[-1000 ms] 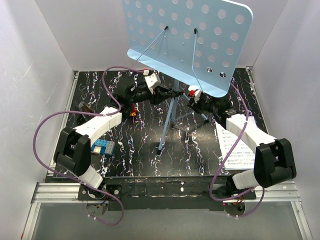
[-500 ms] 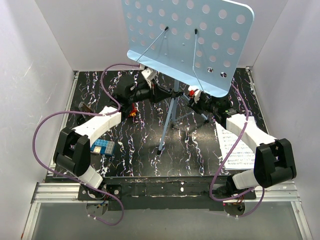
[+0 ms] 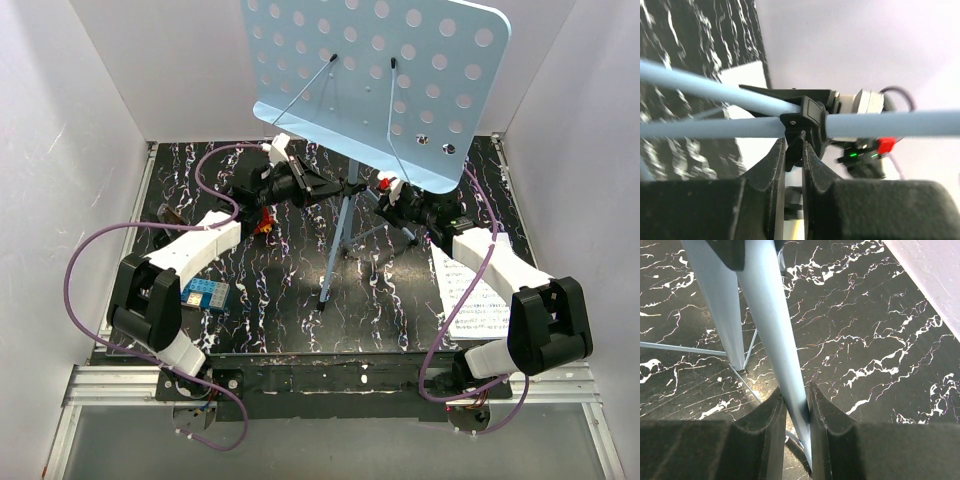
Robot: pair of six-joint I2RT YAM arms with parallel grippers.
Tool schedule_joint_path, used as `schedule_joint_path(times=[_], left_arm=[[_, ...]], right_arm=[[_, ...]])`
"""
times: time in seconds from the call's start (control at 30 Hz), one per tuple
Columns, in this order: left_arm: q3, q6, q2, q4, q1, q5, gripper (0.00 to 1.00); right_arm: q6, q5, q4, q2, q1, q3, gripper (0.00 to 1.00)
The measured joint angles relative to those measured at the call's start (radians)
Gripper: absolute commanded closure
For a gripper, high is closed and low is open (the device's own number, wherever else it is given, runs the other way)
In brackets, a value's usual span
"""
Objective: Pack up the instrument practice props
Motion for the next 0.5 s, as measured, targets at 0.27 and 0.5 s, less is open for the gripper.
schedule_joint_path(times=[0.27,0.5], left_arm=[[0.122,-0.657,0.021,-0.370,0.008,-0.021,0.93],[0.219,-0.812,0.042,-0.560,0.023,-0.132,0.43]], right_arm=[[0.008,0.011,0.019,-0.008,0.000,-0.014,0.99],[0.015,0.021,0.040,-0.019,0.000,-0.035,0.99]])
